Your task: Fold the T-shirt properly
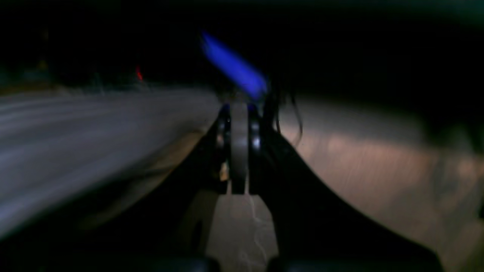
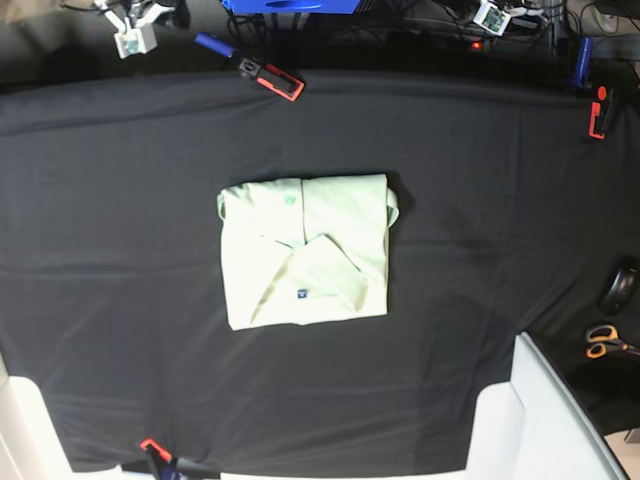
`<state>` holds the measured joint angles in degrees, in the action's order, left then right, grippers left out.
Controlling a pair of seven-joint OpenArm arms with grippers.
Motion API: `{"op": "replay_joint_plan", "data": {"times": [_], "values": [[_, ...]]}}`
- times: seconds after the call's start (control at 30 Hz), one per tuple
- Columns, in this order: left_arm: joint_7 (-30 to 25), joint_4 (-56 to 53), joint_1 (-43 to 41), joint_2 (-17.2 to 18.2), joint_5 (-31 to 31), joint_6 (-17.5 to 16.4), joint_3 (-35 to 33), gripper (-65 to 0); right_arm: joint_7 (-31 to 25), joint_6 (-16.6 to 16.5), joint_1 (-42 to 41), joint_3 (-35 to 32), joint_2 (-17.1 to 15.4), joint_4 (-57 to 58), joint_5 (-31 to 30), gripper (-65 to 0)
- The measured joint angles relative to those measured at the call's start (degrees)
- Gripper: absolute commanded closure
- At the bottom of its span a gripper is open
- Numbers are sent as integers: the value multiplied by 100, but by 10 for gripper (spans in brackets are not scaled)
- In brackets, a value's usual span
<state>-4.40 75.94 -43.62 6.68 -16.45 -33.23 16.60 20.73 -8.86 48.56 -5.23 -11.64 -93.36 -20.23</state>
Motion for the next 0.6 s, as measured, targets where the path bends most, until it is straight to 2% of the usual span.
{"op": "replay_joint_plan", "data": {"times": [0.07,0.17,0.33,0.4,0.53,0.6], "values": [[-26,-669,328,-11,4,9,2,0,28,125,-354,37,24,708,57,0],[-59,-1969,999,-4,24,17,-2,0,-46,63,-914,33,63,1954,11,0],[-22,-4155,2079,42,-7,48,15,0,17,50,-2245,4,63,4896,42,0],[-107,-5045,2564,66,-164,39,11,0,-356,48,-2977,22,39,6321,317,0],[-142,-6712,3493,61,-1386,68,22,0,-1698,63,-4181,24,153,8614,1504,0],[-118,-6931,3626,-72,-1805,610,72,0,-1904,35,-4452,26,278,9114,1917,0]]}}
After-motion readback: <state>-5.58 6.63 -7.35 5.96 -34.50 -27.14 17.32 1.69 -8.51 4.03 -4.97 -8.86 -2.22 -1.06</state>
